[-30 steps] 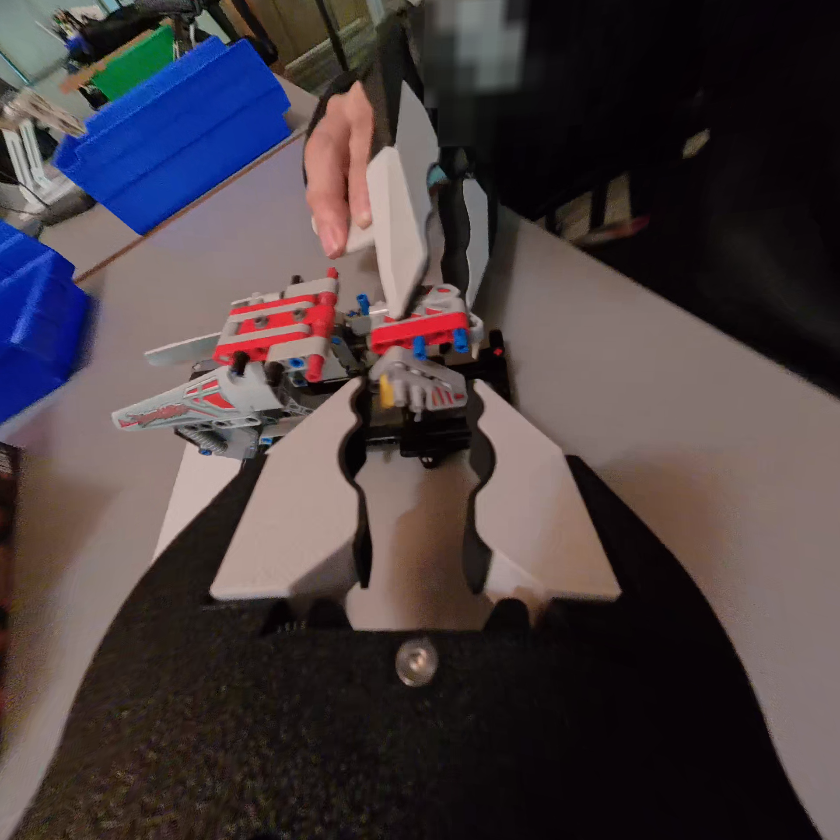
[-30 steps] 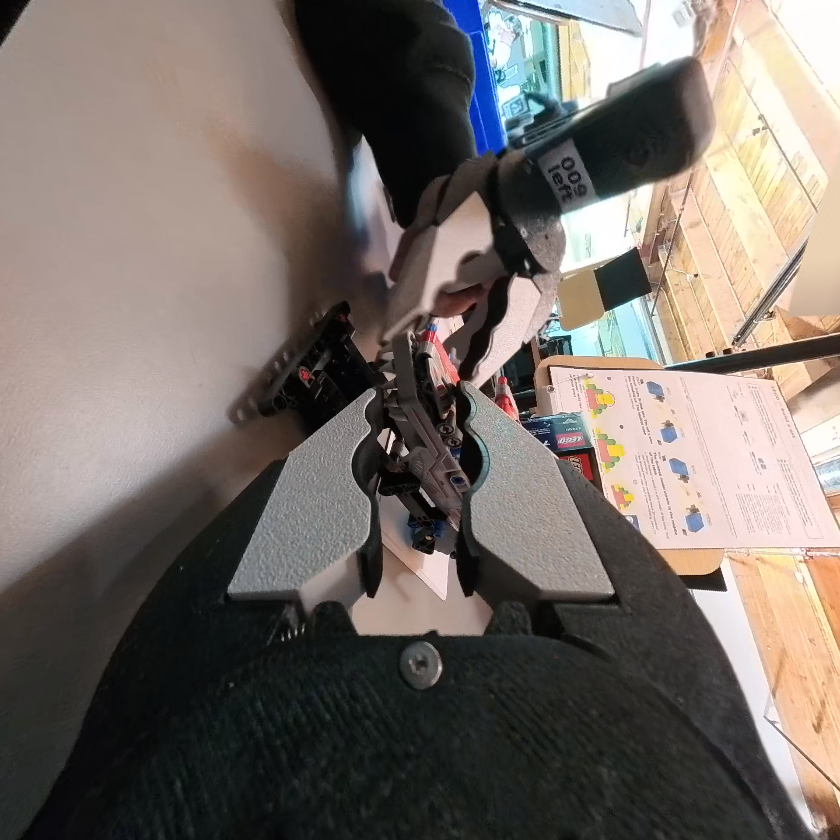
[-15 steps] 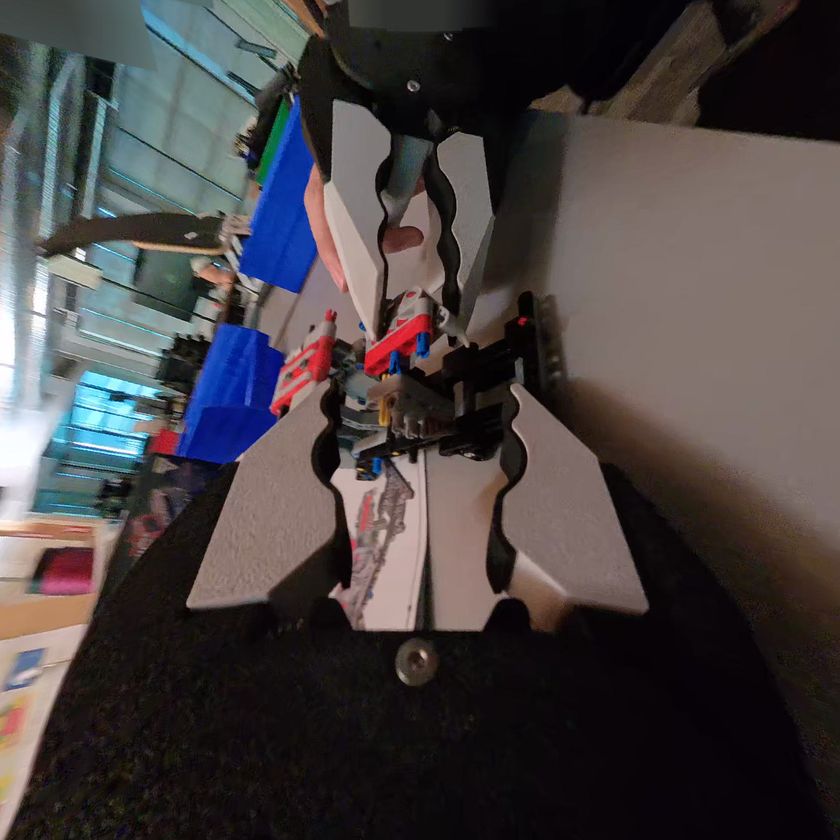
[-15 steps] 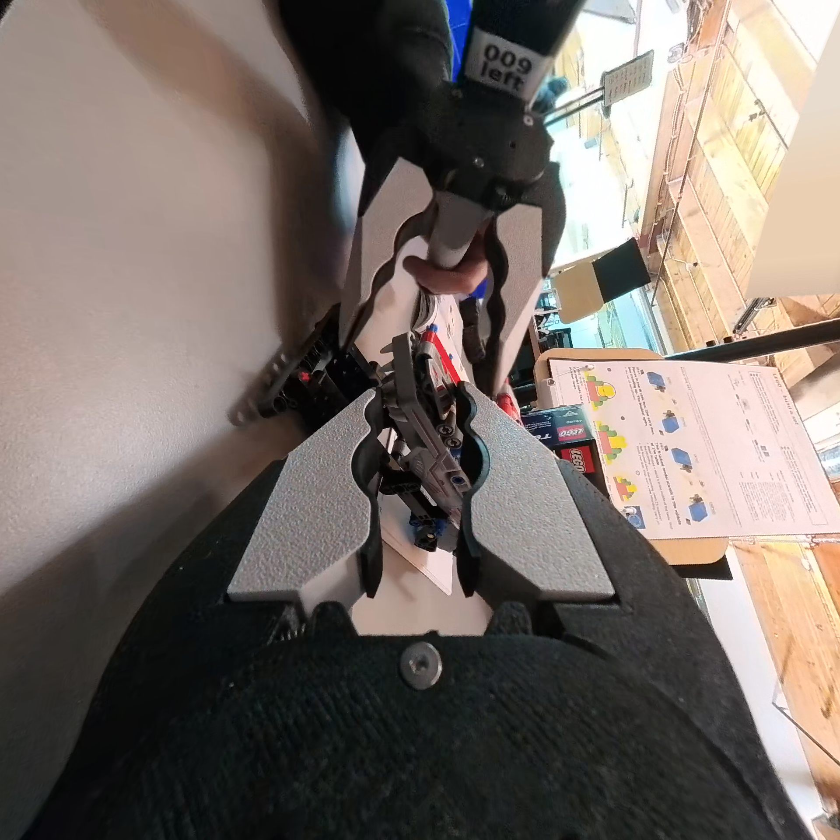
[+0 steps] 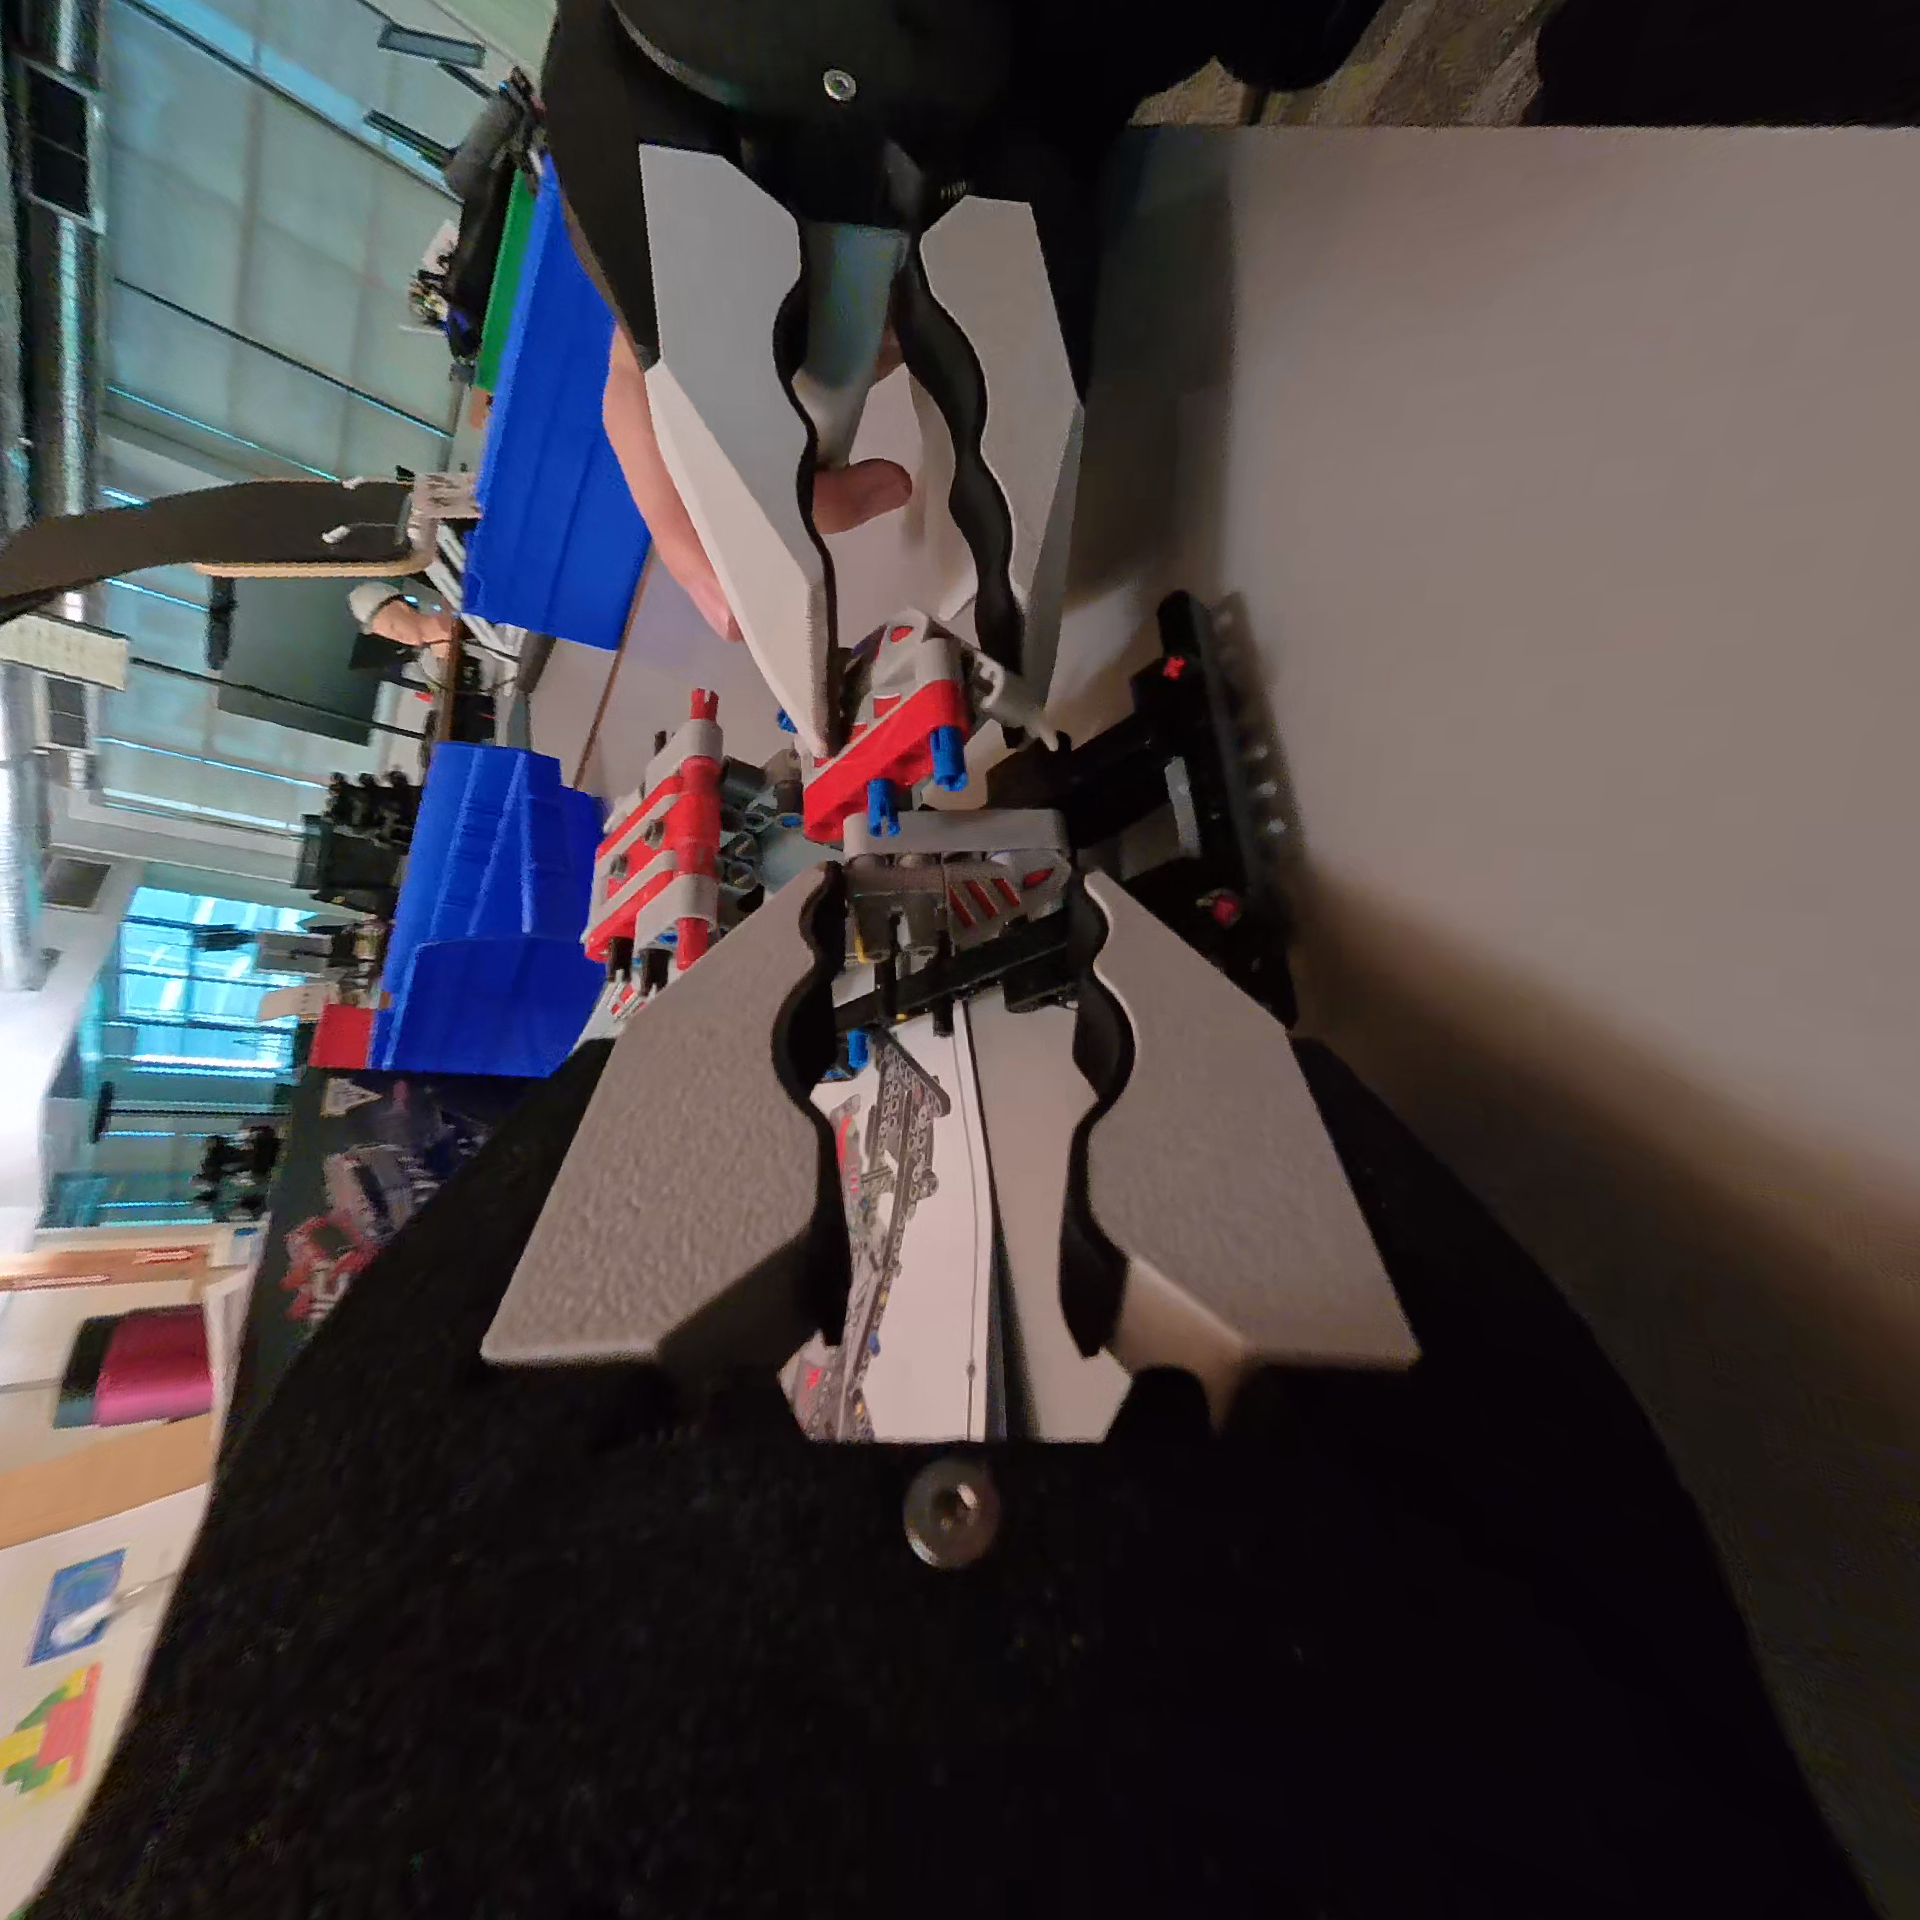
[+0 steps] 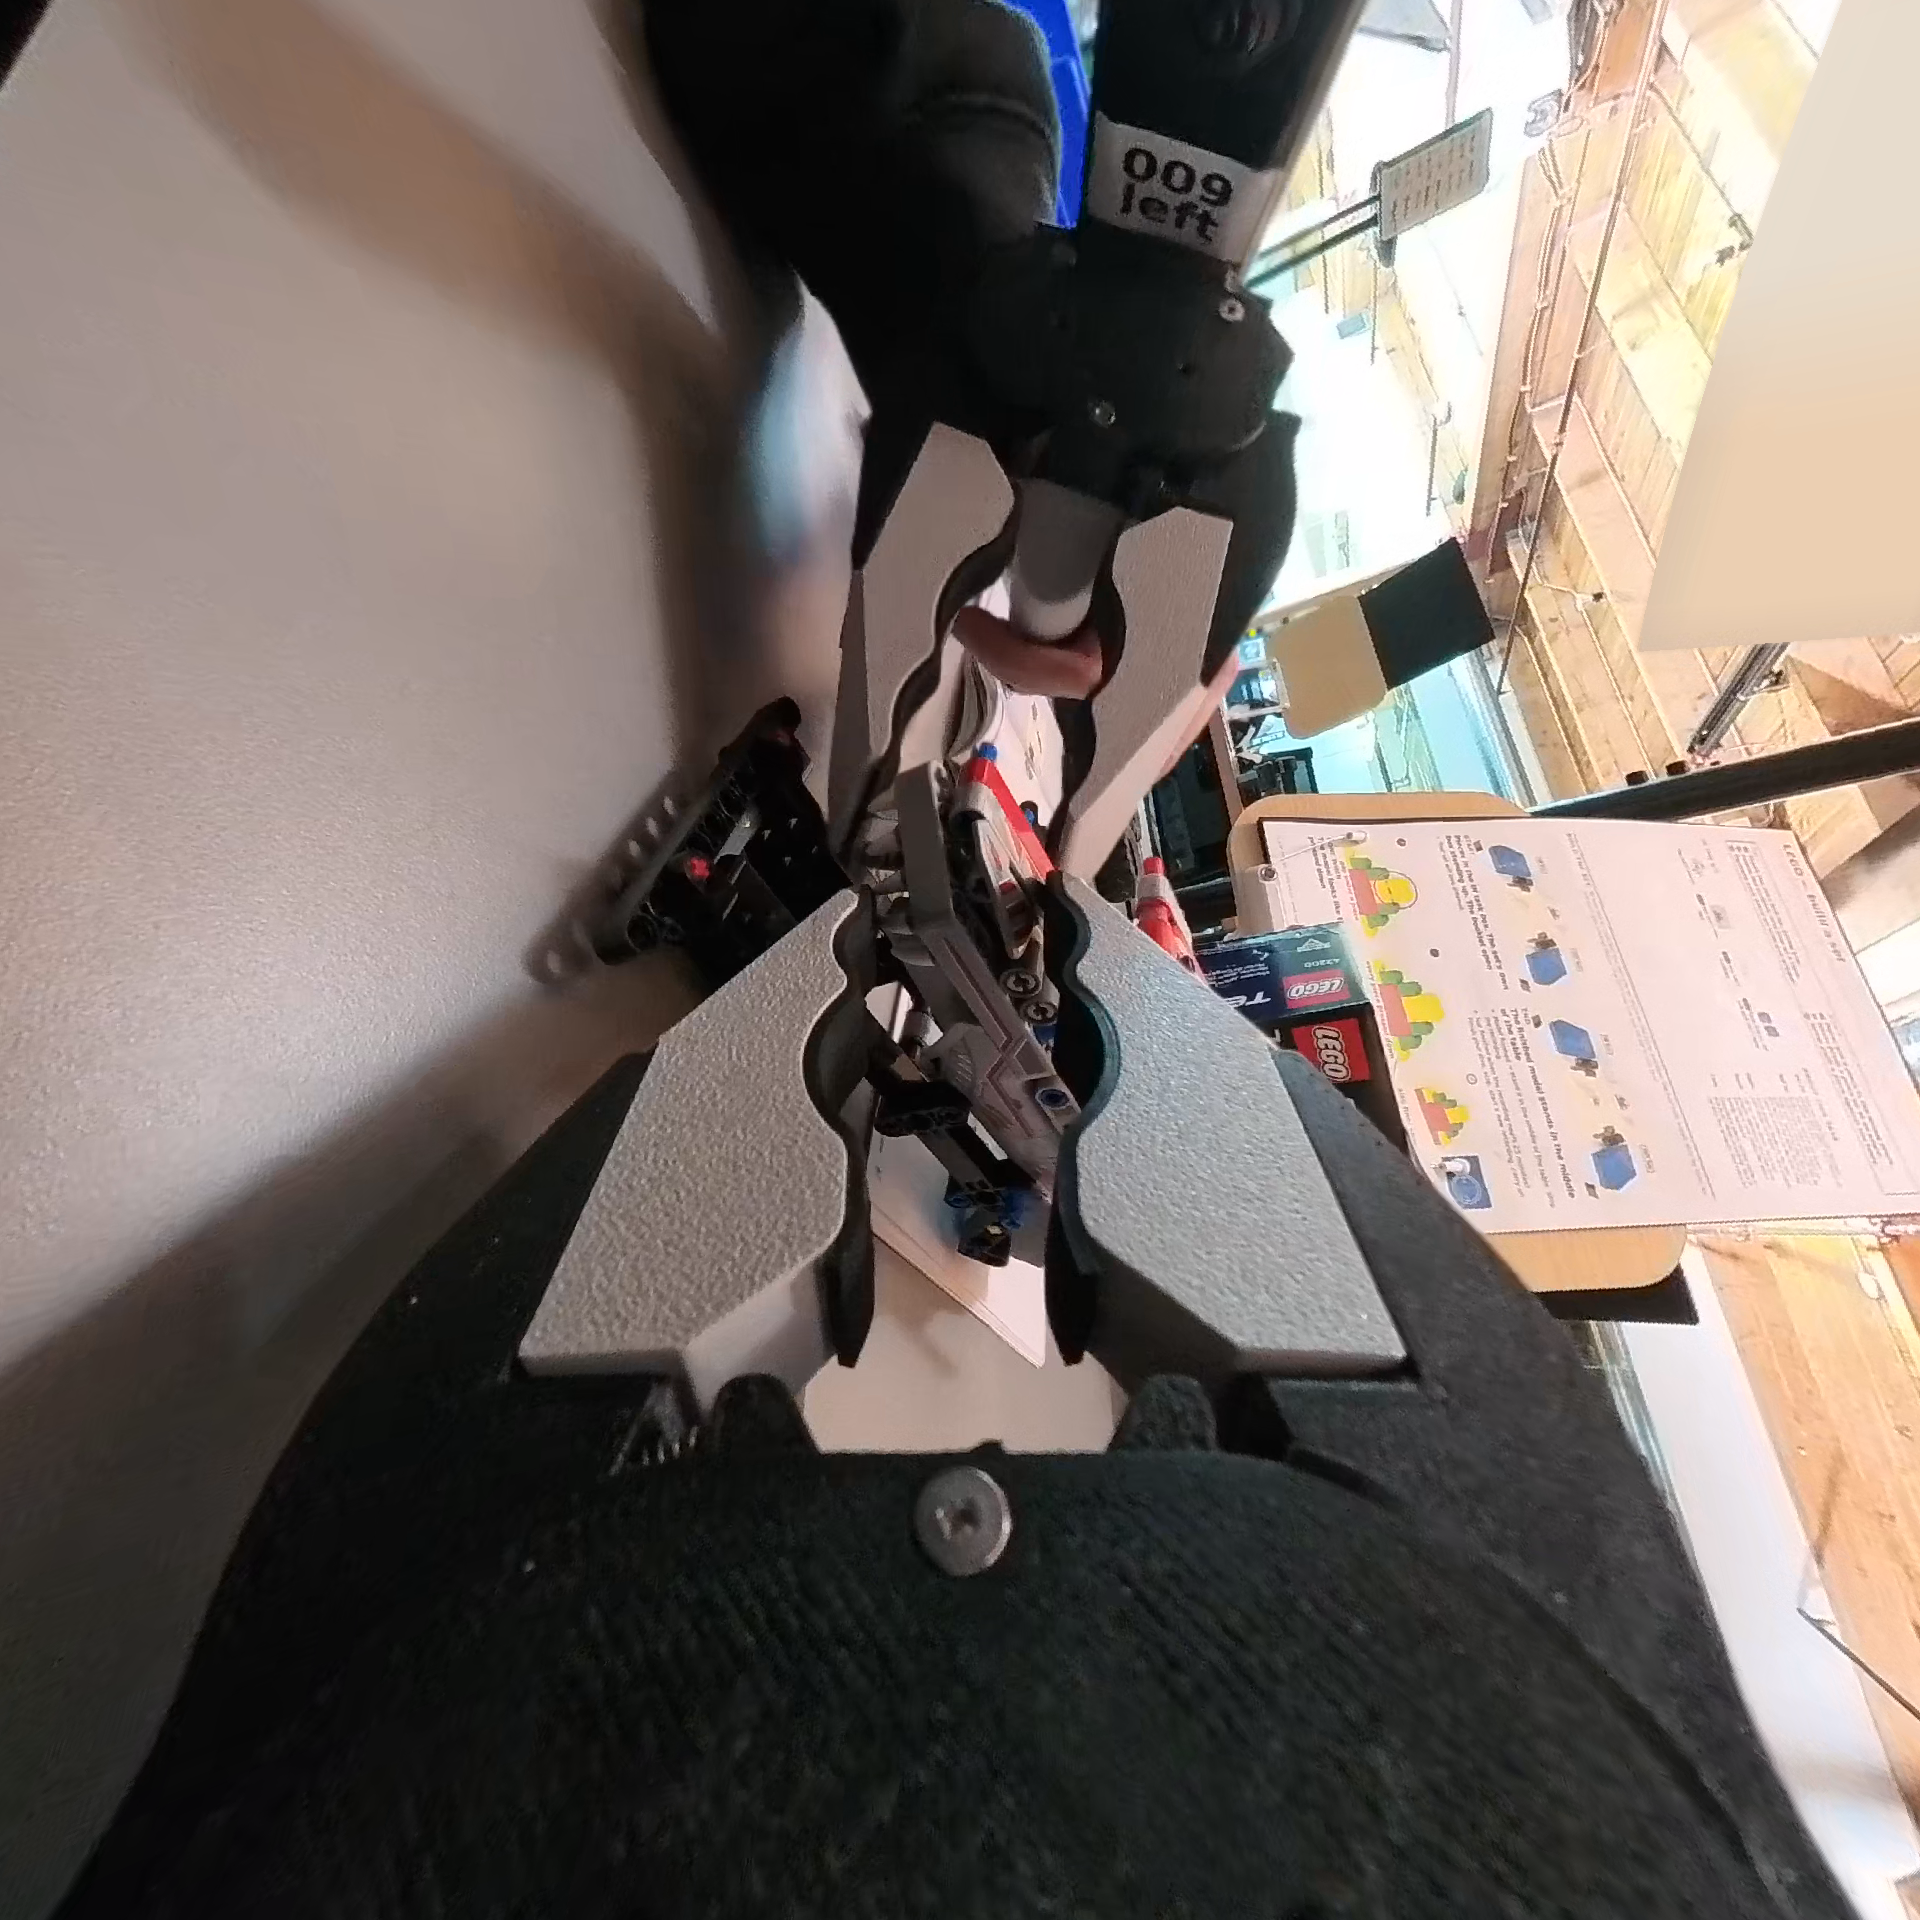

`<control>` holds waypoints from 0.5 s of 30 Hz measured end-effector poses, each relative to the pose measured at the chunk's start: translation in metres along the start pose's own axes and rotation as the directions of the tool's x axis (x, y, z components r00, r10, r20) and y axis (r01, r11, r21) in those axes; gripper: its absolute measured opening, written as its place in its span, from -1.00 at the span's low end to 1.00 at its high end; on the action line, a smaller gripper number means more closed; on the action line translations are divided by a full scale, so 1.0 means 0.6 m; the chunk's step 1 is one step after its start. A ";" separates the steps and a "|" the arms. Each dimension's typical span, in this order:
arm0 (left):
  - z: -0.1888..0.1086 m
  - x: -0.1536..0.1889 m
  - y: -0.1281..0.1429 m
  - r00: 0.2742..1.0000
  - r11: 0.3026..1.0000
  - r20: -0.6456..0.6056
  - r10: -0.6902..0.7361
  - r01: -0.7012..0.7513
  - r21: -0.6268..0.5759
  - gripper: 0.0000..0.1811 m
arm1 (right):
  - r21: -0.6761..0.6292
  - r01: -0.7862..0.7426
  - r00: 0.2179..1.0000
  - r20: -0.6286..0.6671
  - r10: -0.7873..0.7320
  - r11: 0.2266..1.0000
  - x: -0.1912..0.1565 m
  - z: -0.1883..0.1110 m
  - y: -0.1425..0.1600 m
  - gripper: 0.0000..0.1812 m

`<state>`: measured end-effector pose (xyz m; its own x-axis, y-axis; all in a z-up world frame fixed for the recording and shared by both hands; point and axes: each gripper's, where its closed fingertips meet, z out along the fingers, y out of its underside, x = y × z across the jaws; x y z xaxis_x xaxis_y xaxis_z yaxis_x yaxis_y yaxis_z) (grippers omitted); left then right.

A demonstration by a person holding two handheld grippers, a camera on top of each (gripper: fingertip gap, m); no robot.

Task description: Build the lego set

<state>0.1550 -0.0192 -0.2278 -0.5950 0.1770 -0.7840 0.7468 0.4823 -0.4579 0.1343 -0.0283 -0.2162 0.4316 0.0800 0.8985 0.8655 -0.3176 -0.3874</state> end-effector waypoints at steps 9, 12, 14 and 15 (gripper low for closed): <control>-0.002 0.009 -0.011 0.953 0.962 -0.181 -0.242 0.260 0.079 -0.43 | 0.013 -0.056 0.998 0.008 0.056 0.998 -0.002 -0.002 -0.002 -0.67; 0.004 0.007 -0.009 0.975 0.978 -0.129 -0.181 0.193 0.085 -0.45 | 0.017 -0.065 0.998 0.008 0.065 0.998 -0.002 -0.004 -0.001 -0.67; 0.009 0.003 -0.006 0.989 0.988 -0.075 -0.129 0.135 0.075 -0.50 | 0.018 -0.072 0.997 0.011 0.072 0.997 -0.002 -0.004 0.000 -0.67; 0.011 0.001 -0.005 0.993 0.991 -0.055 -0.109 0.112 0.068 -0.52 | 0.016 -0.070 0.997 0.011 0.070 0.997 -0.002 -0.004 0.000 -0.67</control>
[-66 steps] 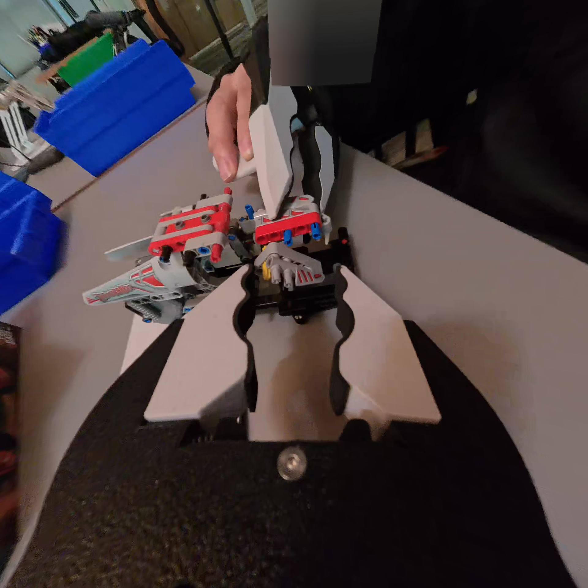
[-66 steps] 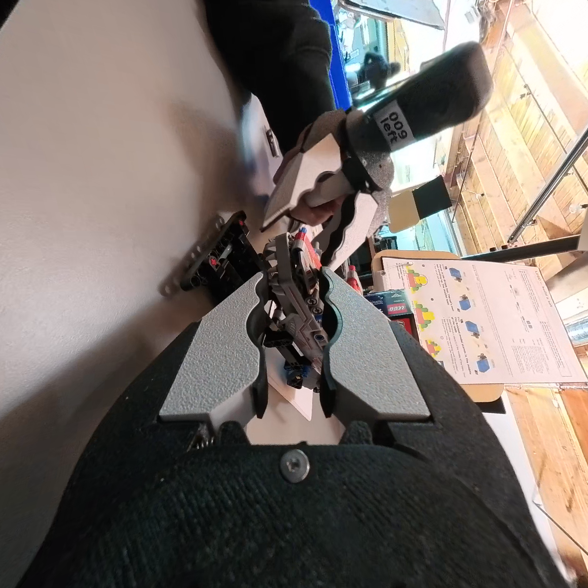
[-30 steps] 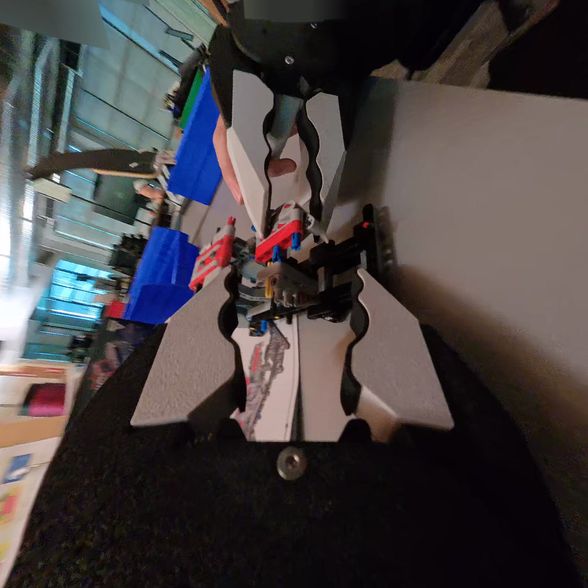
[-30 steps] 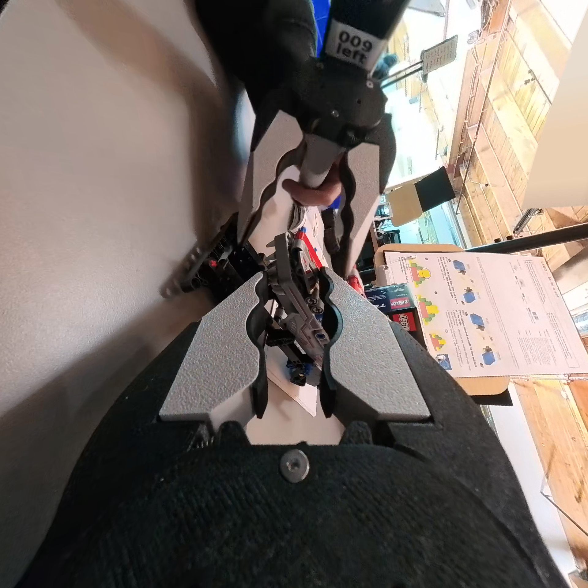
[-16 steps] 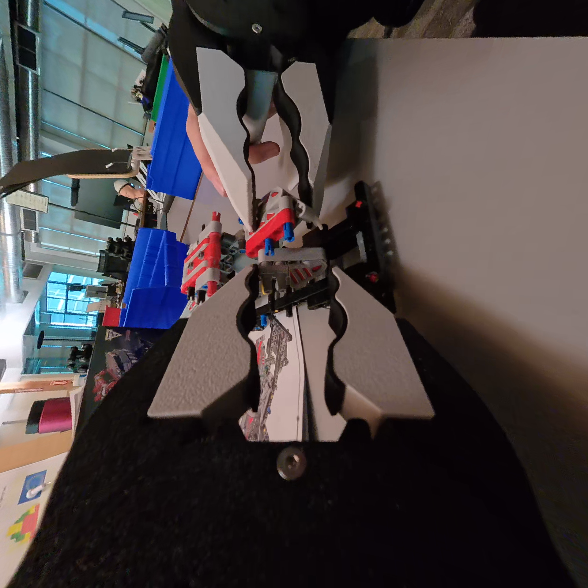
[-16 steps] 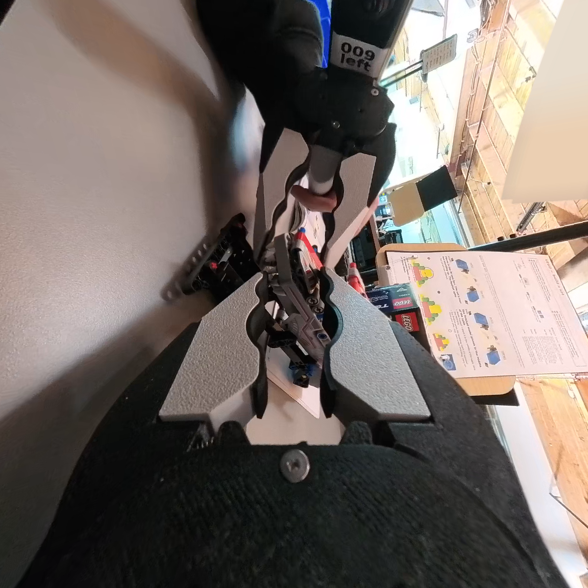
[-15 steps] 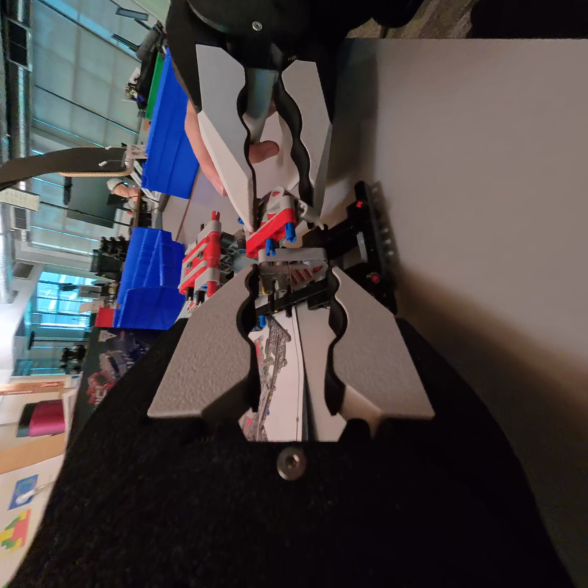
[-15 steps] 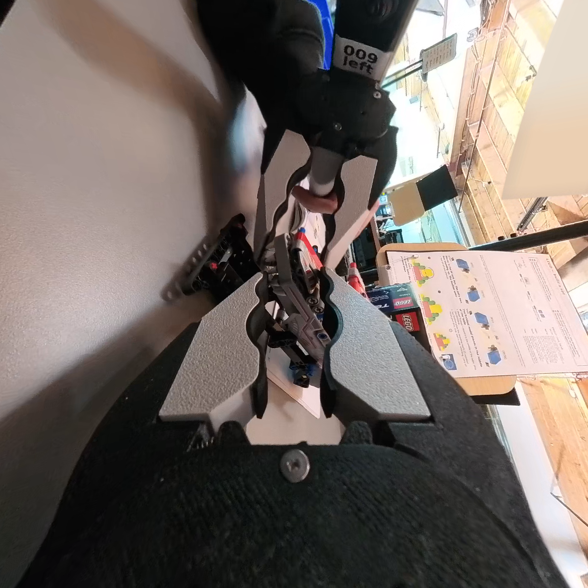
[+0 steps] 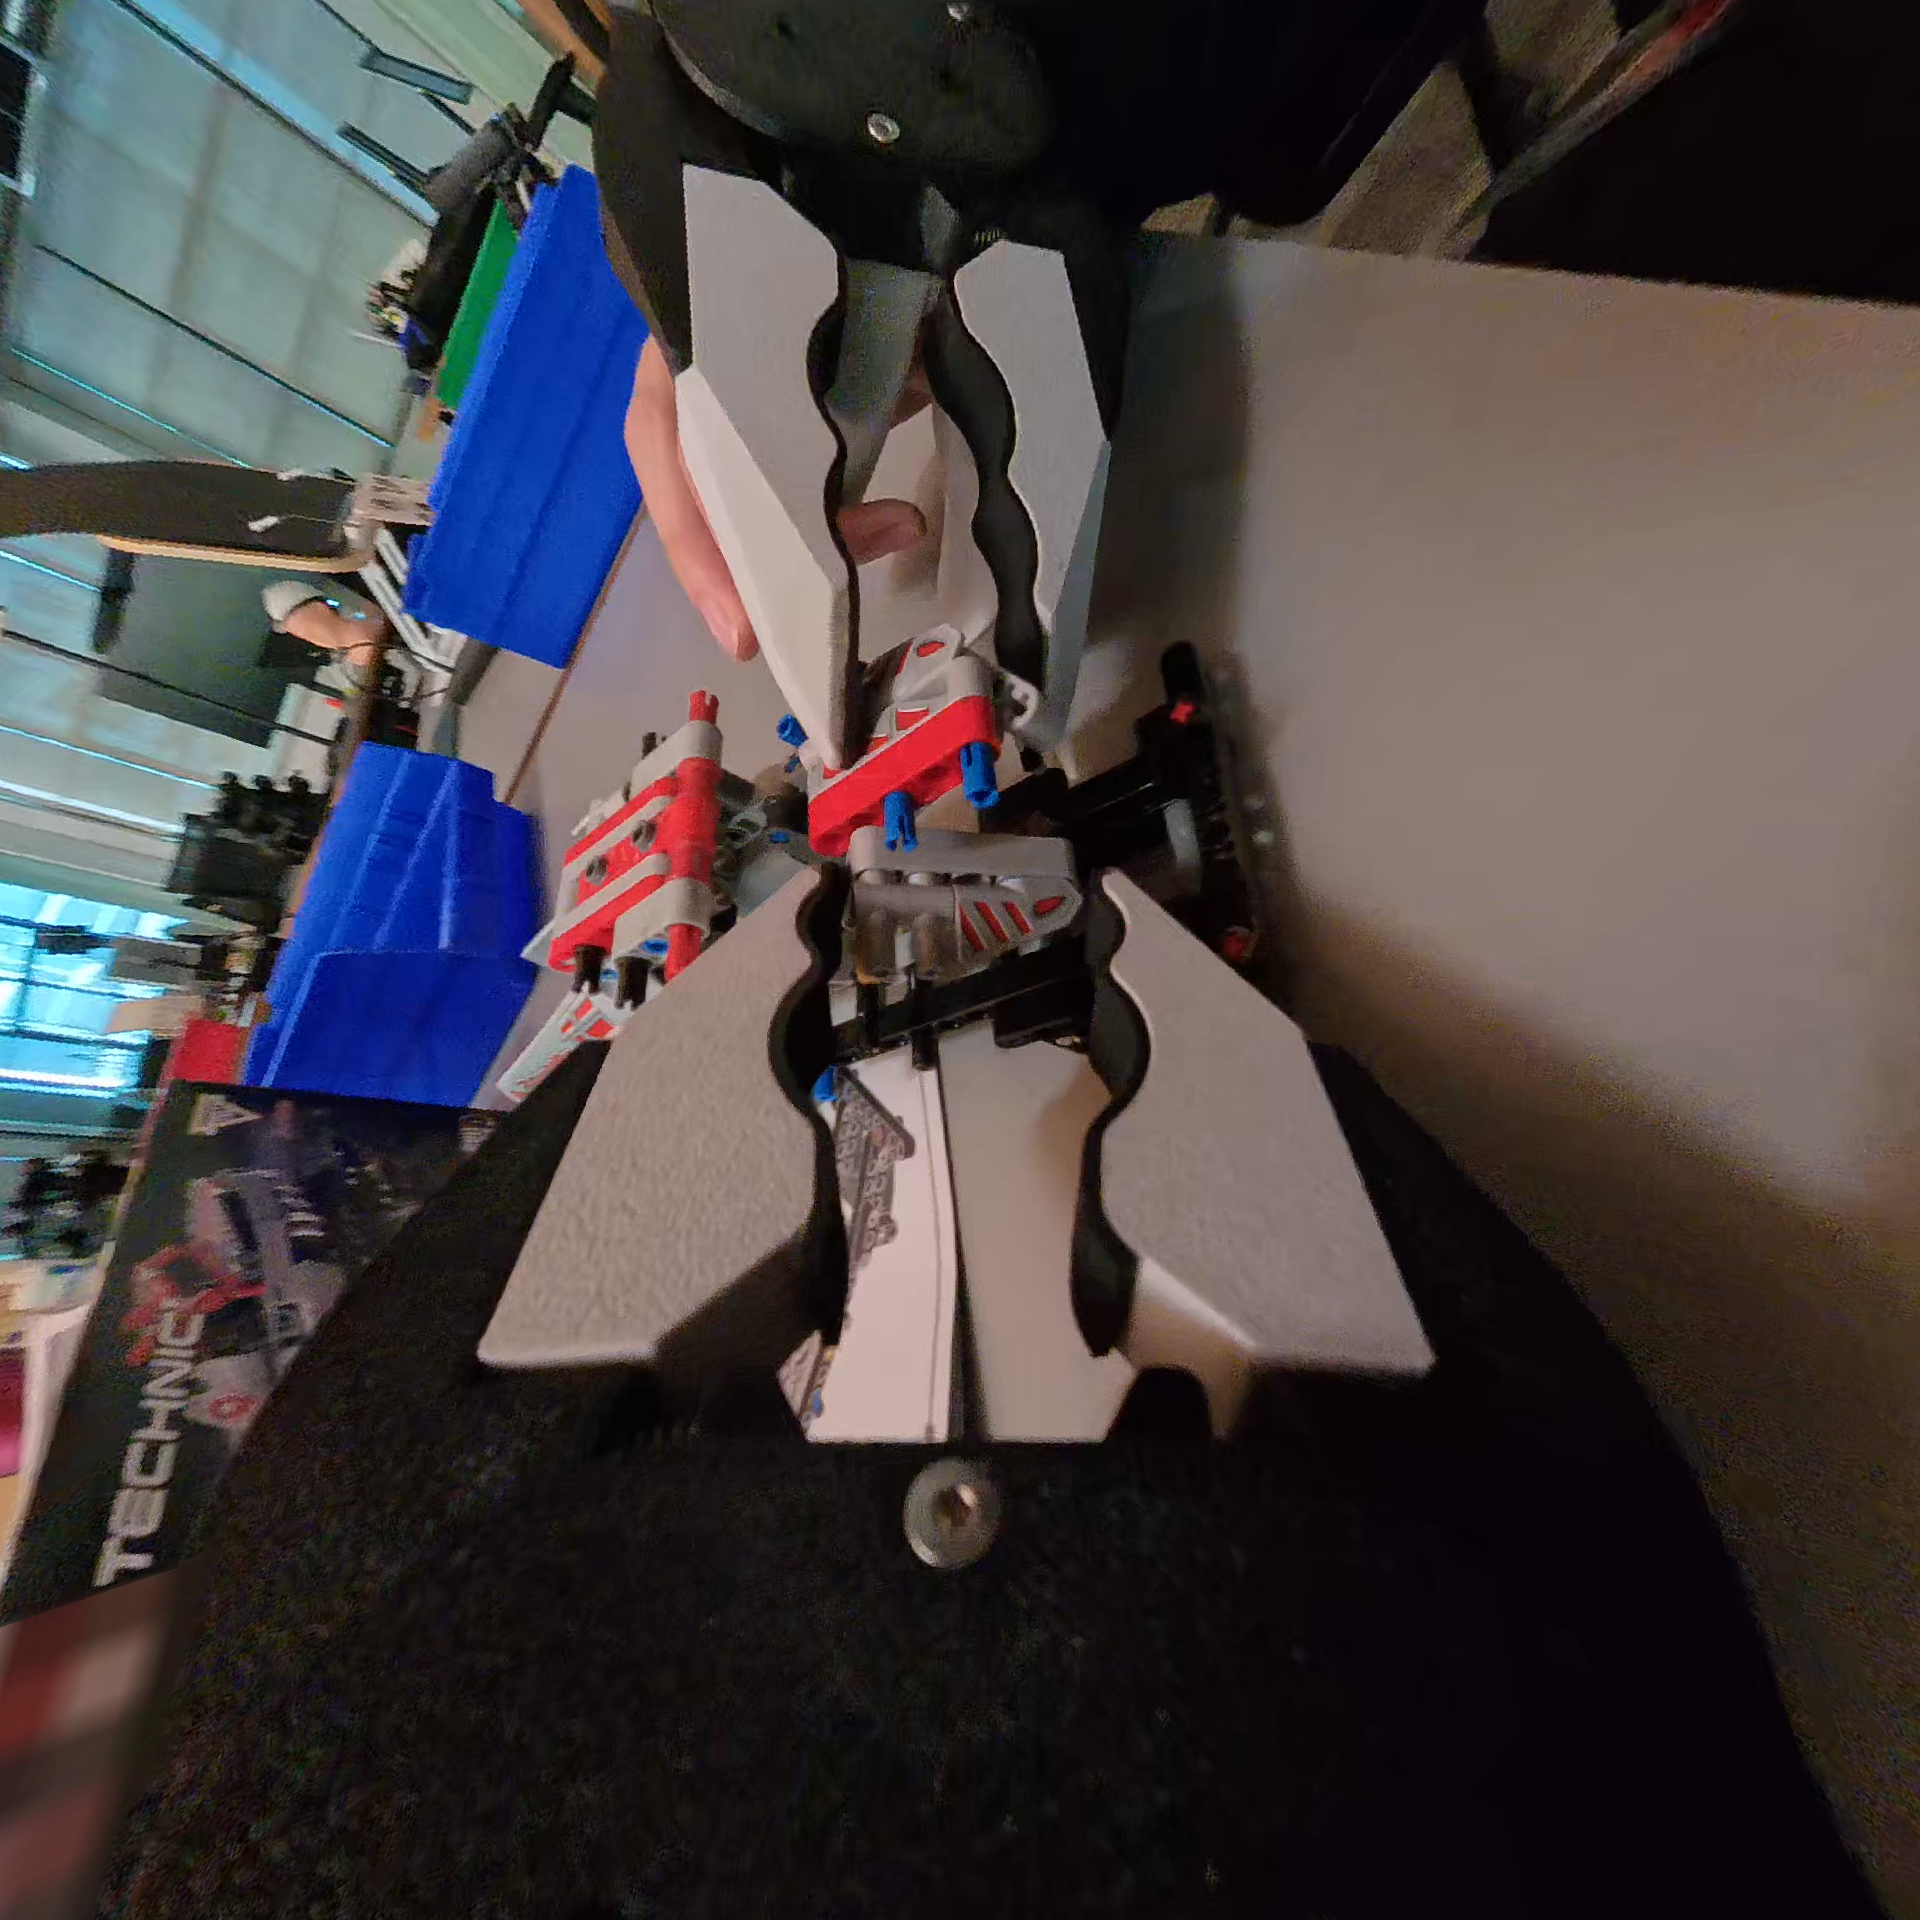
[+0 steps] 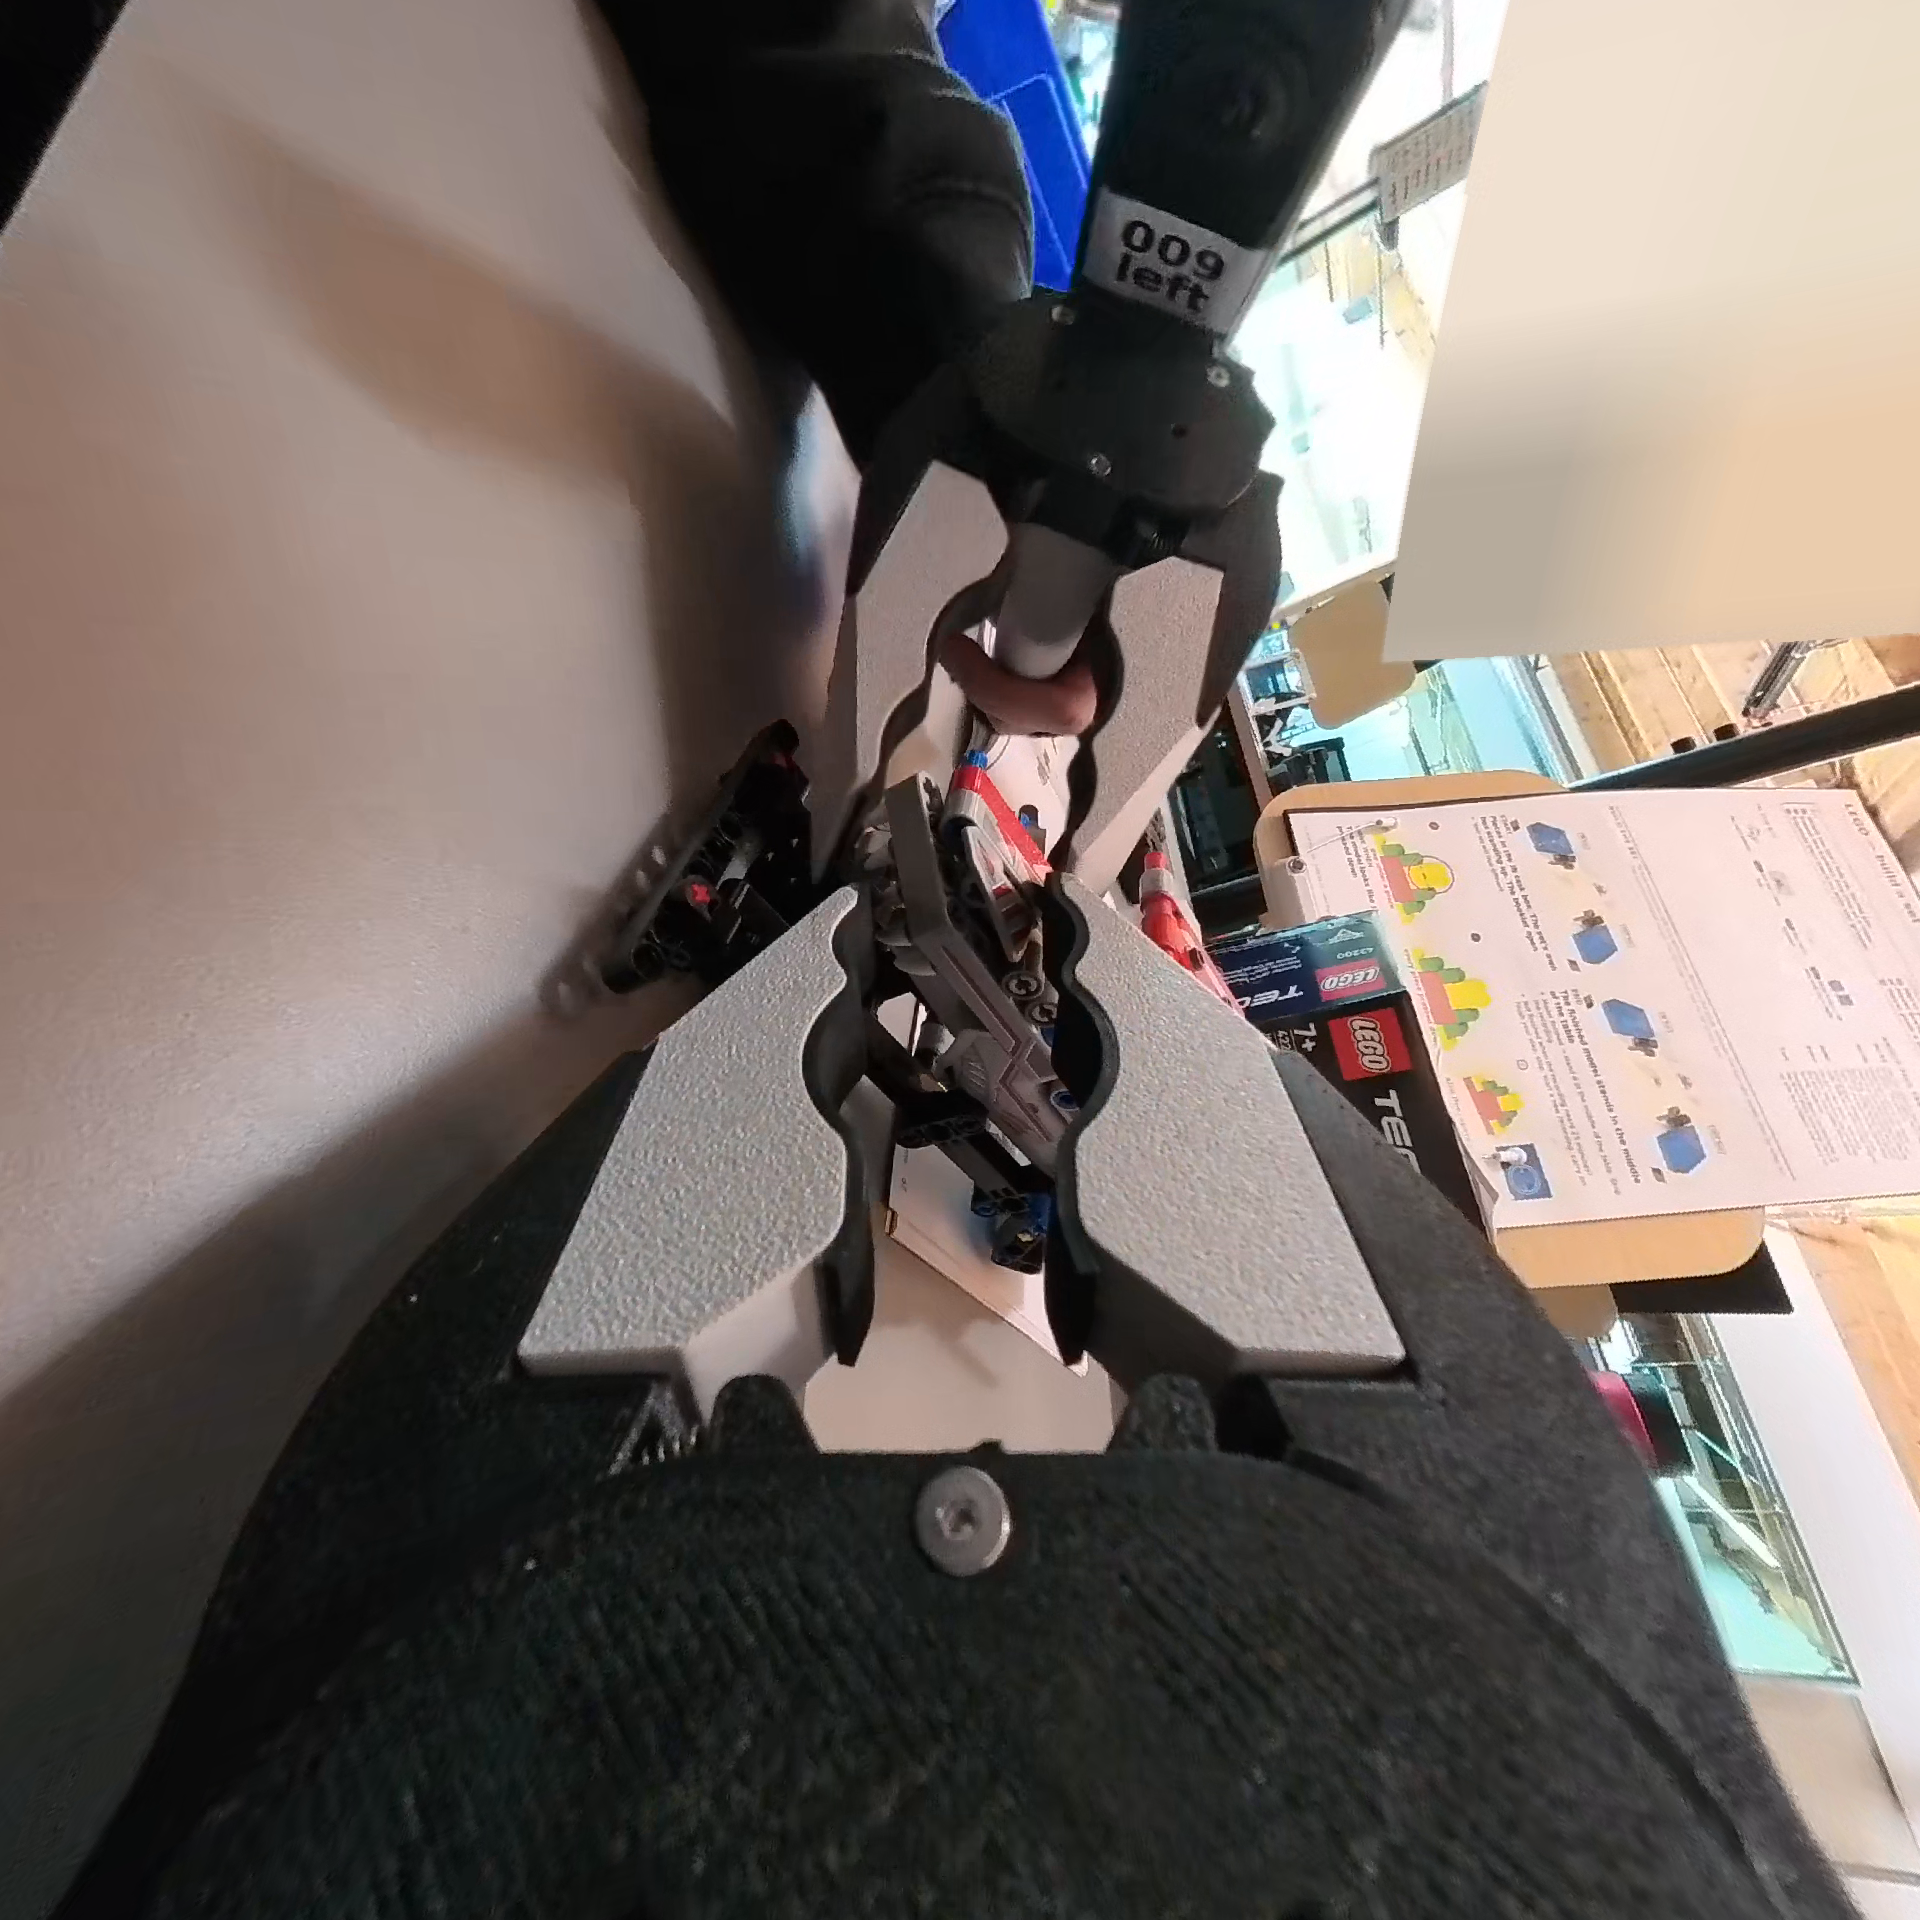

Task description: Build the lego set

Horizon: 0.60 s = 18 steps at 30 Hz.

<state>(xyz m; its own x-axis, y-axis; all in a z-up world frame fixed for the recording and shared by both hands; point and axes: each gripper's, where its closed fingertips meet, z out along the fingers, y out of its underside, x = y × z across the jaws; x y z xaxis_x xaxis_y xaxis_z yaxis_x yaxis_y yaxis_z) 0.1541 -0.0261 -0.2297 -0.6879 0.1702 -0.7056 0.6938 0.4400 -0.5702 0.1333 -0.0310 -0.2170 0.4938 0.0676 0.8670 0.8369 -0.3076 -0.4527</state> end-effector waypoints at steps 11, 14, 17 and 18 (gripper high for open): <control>-0.007 0.004 -0.007 0.985 0.987 -0.084 -0.152 0.155 0.039 -0.52 | -0.023 0.021 1.000 0.001 -0.021 1.000 -0.001 -0.002 0.003 -0.67; -0.006 0.004 -0.007 0.984 0.985 -0.079 -0.161 0.165 0.045 -0.53 | -0.023 0.018 1.000 0.001 -0.018 1.000 0.000 -0.004 0.004 -0.67; -0.004 0.002 -0.006 0.987 0.988 -0.065 -0.148 0.151 0.036 -0.53 | -0.027 0.014 1.000 -0.003 -0.014 1.000 0.001 -0.005 0.007 -0.67; -0.005 0.002 -0.006 0.988 0.989 -0.059 -0.139 0.142 0.037 -0.53 | -0.028 0.015 1.000 -0.003 -0.015 0.999 0.001 -0.006 0.007 -0.67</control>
